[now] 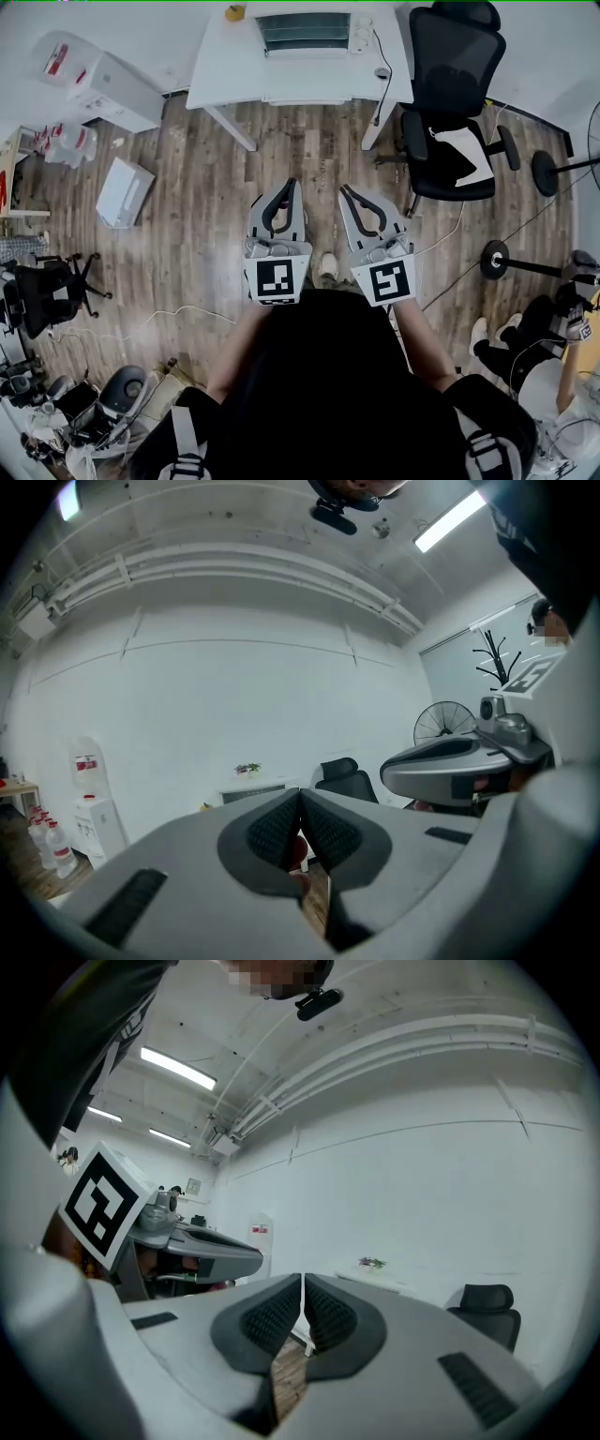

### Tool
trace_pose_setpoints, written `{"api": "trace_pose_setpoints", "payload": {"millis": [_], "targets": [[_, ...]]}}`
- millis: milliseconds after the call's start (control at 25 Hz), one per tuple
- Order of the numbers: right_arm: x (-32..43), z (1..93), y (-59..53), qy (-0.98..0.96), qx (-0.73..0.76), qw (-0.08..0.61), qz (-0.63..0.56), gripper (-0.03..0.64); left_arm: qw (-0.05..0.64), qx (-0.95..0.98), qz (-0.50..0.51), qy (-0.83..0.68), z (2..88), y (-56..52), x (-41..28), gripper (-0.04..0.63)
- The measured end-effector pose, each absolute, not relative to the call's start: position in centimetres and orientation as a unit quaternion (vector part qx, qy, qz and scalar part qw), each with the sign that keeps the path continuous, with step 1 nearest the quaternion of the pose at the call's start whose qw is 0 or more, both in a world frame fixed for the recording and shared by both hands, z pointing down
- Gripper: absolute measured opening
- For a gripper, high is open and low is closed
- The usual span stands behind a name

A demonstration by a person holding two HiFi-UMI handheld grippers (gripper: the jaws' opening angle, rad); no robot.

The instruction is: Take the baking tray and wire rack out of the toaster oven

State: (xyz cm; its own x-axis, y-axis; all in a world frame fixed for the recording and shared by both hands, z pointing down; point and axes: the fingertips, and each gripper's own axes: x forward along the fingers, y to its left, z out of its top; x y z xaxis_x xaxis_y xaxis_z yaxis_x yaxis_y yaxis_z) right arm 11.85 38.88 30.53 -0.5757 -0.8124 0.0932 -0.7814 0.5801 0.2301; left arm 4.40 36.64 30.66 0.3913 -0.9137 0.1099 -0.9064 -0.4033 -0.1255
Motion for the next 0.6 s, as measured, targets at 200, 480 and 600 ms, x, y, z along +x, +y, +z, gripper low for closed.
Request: {"api": "trace_pose_setpoints", "payload": {"millis": [200,480,600], "targets": [[11.8,30.1,37.2,-0.877,0.464,0.088,-0.081,0.032,0.013,-0.842,-0.076,0.533,31.3,34.7,4.3,0.023],[11.2,30.0,32.8,-0.870,0.475,0.101,-0.089,0.032,-0.007,-0.849,-0.038,0.527,30.7,29.5,4.3,0.023],[10.4,29.8,30.9,-0.871,0.475,0.104,-0.076,0.032,-0.005,-0.852,-0.036,0.522,30.4,27.4,4.0,0.023]]}}
